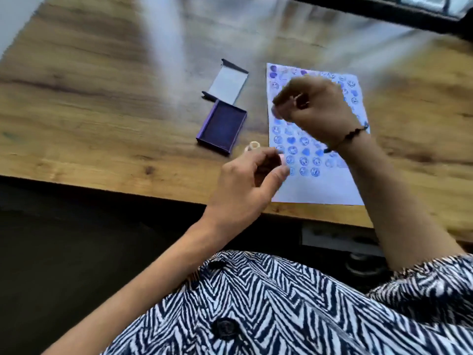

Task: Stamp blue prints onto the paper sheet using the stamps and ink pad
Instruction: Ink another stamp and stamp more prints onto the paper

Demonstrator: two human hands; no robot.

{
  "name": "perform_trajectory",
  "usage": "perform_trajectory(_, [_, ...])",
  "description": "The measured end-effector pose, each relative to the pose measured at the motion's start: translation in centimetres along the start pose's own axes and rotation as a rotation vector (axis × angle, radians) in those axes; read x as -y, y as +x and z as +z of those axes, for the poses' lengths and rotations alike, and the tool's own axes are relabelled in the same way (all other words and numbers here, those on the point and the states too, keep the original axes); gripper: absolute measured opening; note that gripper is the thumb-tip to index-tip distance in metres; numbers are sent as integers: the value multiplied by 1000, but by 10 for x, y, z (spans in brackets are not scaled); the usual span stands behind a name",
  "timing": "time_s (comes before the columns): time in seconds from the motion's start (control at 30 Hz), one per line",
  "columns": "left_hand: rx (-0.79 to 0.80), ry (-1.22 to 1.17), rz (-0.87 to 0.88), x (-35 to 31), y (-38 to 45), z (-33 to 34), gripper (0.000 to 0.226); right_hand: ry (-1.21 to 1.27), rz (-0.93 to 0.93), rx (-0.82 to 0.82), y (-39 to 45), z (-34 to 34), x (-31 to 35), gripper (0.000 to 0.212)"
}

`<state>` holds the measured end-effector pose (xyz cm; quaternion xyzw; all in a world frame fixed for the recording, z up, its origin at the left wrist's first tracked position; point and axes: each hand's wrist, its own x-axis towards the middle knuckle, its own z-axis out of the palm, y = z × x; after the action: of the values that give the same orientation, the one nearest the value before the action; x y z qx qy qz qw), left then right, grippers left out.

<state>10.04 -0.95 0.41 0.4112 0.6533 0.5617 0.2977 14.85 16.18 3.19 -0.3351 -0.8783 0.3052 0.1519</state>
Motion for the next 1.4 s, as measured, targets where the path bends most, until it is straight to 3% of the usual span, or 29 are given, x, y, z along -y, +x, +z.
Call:
perform_trajectory(0.13, [360, 310, 264, 1, -3, 37, 38, 3, 214, -83, -55, -25, -41, 10])
perform_trajectory(0.27, [511, 594, 452, 11, 3, 58, 40, -145, 276, -159, -92, -31, -62, 12])
perform_trajectory(0.6, [528, 740, 387, 14, 12, 69, 28, -375, 211, -85, -105, -13, -65, 15])
perform_trajectory(0.83, [522, 691, 402, 18, 14, 66, 32, -582, 166, 6, -101, -7, -62, 17])
perform_trajectory(1.07, [516, 659, 411, 20, 16, 64, 40, -718, 98, -43, -101, 5, -61, 12])
perform_trajectory(1.4, [496, 644, 438, 22, 17, 65, 50, -713, 111, -93, -104, 10, -63, 11])
